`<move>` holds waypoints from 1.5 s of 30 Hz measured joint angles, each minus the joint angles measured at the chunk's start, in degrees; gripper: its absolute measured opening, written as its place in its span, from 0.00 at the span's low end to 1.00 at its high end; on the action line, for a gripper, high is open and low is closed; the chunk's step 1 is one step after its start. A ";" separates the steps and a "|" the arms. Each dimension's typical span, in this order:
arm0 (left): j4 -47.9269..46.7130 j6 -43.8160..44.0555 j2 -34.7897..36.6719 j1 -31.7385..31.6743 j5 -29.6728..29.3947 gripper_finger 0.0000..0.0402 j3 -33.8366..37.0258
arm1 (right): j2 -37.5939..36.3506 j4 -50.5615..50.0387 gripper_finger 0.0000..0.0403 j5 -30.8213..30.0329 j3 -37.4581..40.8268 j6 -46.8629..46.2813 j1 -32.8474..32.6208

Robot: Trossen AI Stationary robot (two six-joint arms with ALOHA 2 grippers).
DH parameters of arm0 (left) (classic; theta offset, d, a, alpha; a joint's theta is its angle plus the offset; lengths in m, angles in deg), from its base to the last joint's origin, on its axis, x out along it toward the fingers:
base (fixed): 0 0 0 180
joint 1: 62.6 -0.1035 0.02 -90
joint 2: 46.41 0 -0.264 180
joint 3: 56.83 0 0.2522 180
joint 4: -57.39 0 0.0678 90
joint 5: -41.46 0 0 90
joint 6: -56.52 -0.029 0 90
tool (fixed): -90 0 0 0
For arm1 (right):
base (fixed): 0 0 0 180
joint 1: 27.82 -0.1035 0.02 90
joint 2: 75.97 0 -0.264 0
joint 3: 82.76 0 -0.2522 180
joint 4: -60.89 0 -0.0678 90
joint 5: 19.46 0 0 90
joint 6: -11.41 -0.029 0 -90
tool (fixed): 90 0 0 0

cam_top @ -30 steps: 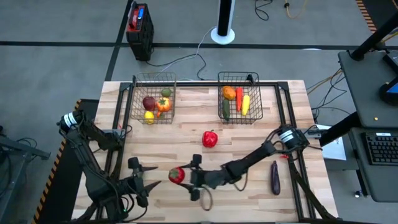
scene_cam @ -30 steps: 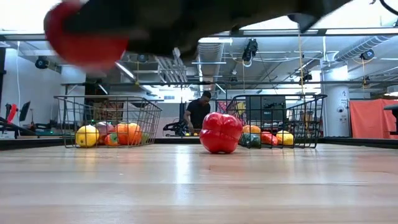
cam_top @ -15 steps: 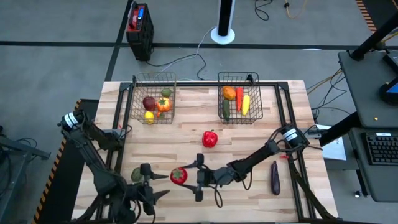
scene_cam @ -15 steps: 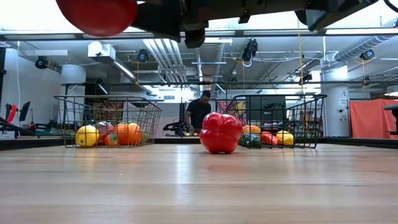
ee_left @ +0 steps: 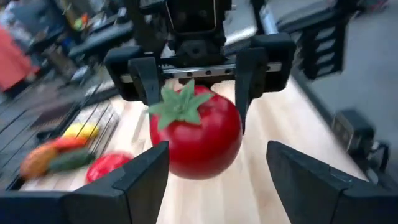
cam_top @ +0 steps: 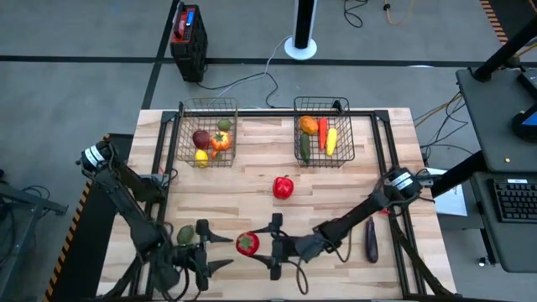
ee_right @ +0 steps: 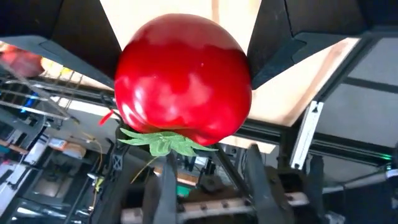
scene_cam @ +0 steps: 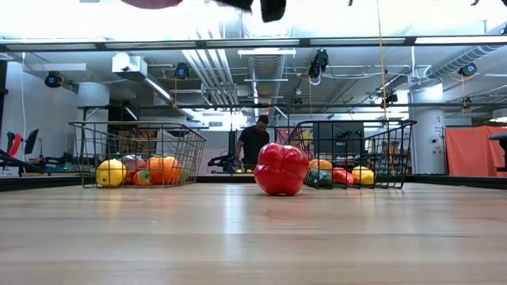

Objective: Sort produce into baskets
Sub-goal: Put the red tomato into the left yellow wire basket

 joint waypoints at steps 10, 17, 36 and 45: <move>42.67 -18.69 4.56 -7.54 12.20 0.63 17.43 | -6.10 -9.29 0.74 -9.01 0.07 0.82 -4.81; 47.15 -19.47 3.45 -10.57 12.35 0.63 19.32 | -4.97 -9.61 0.74 -11.56 0.42 -3.39 -4.54; 41.08 -16.99 3.65 -17.93 25.40 0.63 18.09 | -4.92 -9.62 0.74 -17.15 0.26 -4.47 -4.43; 42.11 -18.57 3.65 -21.13 33.15 0.63 18.09 | -4.92 -9.63 0.74 -16.91 0.26 -4.35 -4.18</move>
